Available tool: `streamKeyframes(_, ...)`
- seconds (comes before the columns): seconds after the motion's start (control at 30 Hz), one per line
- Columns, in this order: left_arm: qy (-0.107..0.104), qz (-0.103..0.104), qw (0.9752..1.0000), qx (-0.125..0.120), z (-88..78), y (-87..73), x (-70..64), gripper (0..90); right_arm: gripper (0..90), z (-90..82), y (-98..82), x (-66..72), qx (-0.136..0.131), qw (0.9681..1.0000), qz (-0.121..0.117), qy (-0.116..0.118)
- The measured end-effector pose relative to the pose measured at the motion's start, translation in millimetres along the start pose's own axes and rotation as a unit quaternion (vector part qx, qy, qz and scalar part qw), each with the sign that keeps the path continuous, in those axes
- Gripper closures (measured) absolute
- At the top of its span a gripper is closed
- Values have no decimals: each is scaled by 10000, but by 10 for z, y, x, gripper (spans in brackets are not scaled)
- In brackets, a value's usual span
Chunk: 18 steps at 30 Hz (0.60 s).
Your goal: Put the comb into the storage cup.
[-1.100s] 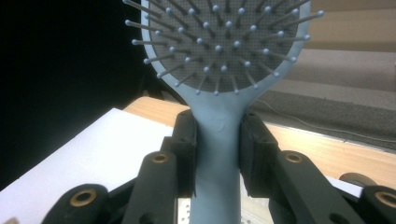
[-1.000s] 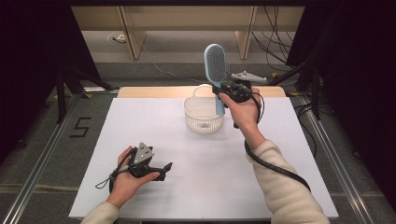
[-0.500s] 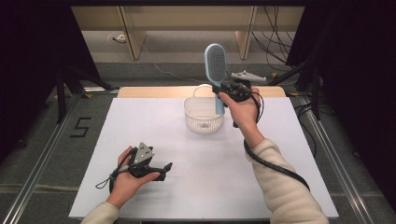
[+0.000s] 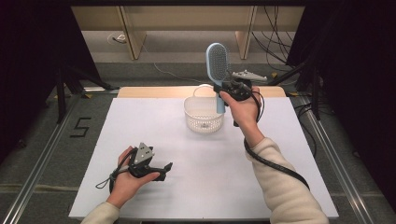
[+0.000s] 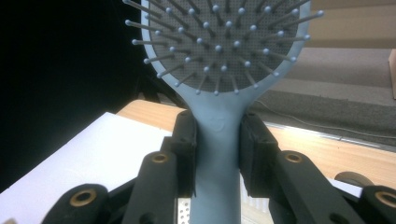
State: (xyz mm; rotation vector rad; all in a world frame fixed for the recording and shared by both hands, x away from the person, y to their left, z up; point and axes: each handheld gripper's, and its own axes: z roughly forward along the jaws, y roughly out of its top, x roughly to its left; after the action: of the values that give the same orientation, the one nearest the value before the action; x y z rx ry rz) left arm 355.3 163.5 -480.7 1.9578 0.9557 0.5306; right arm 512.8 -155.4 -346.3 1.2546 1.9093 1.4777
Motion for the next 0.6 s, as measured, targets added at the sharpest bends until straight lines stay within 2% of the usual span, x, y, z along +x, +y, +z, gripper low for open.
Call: streamKeyframes(0.6,-1,-2,10000,-2,0,-1,1,44,708,41,-10,10,4,10000,0,-33)
